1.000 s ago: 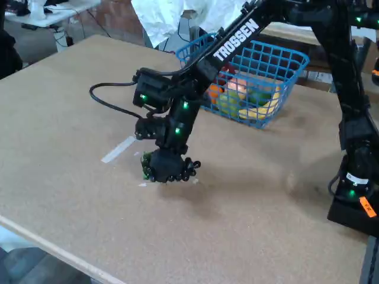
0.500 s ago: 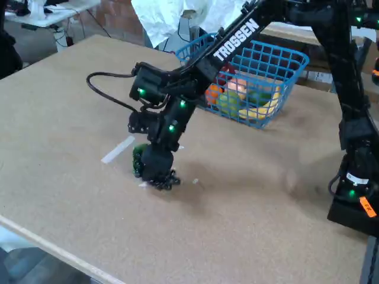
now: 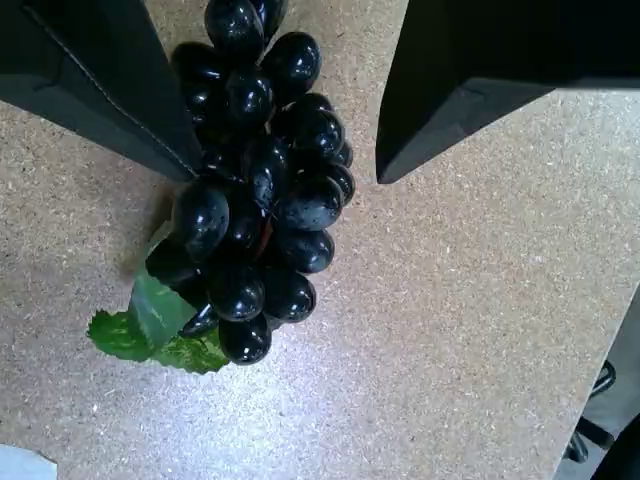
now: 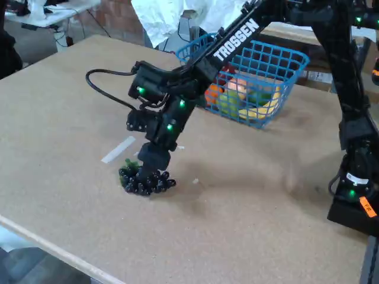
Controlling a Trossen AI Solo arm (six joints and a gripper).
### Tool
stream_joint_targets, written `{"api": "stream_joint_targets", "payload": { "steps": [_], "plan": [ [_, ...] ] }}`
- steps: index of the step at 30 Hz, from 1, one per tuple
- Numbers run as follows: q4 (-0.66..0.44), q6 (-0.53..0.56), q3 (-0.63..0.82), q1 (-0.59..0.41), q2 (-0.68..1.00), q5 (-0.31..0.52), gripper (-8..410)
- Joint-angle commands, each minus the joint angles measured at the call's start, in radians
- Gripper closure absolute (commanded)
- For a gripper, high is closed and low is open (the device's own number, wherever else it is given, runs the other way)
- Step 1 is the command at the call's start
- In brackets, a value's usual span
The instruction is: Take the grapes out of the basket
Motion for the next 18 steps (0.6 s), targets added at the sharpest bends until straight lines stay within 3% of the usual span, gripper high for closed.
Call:
{"api": "stream_joint_targets", "payload": {
  "steps": [1,18],
  "plan": [
    [0.003,-0.006,0.000,0.000,-0.002,-0.004,159],
    [-0.005,-0.006,0.003,0.000,-0.003,-0.004,159]
  ]
}}
